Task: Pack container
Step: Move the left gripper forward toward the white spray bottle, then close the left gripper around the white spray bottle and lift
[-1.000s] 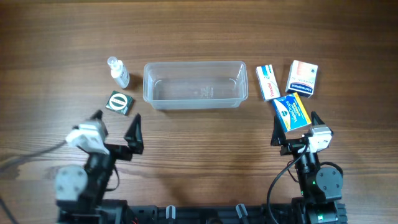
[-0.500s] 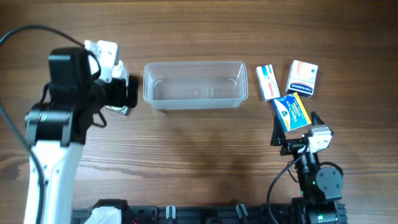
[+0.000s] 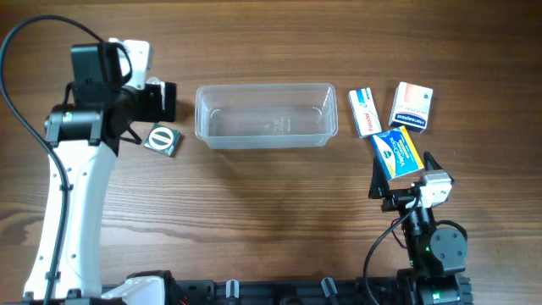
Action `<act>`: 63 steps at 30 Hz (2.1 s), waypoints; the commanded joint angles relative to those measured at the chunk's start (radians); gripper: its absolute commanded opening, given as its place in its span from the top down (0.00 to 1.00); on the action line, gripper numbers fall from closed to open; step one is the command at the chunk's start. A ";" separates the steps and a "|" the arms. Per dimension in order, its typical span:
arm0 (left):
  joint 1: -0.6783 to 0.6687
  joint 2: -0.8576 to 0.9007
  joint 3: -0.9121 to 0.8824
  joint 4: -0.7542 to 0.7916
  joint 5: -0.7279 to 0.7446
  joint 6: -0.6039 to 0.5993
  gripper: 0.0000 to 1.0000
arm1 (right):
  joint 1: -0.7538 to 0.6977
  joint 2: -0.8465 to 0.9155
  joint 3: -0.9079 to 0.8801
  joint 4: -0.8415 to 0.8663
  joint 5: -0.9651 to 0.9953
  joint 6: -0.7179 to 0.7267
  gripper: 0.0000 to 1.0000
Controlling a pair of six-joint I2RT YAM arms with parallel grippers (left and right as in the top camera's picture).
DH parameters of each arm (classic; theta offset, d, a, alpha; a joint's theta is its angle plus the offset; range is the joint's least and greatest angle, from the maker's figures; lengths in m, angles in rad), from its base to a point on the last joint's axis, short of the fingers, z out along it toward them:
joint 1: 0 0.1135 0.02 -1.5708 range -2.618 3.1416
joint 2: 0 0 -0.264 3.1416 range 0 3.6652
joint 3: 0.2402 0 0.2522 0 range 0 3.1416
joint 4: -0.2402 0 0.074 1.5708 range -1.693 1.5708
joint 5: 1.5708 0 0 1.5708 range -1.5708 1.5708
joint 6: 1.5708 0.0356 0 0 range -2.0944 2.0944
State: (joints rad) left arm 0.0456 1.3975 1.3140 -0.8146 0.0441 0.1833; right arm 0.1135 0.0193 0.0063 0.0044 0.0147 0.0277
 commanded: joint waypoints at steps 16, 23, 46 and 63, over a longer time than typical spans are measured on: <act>0.043 0.212 0.015 0.150 0.024 -0.065 0.00 | 0.003 -0.008 -0.001 0.003 -0.013 -0.009 0.00; 0.044 0.333 0.015 0.182 0.045 -0.064 0.00 | 0.003 -0.008 -0.001 0.003 -0.013 -0.009 0.00; 0.043 0.421 0.014 0.243 0.045 -0.064 0.09 | 0.003 -0.008 -0.001 0.003 -0.013 -0.009 0.00; 0.043 0.435 0.014 0.256 0.045 -0.064 0.17 | 0.003 -0.008 -0.001 0.003 -0.013 -0.009 0.00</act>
State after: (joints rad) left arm 0.0853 1.8160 1.3140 -0.5636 0.0769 0.1219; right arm 0.1135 0.0193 0.0063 0.0044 0.0147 0.0277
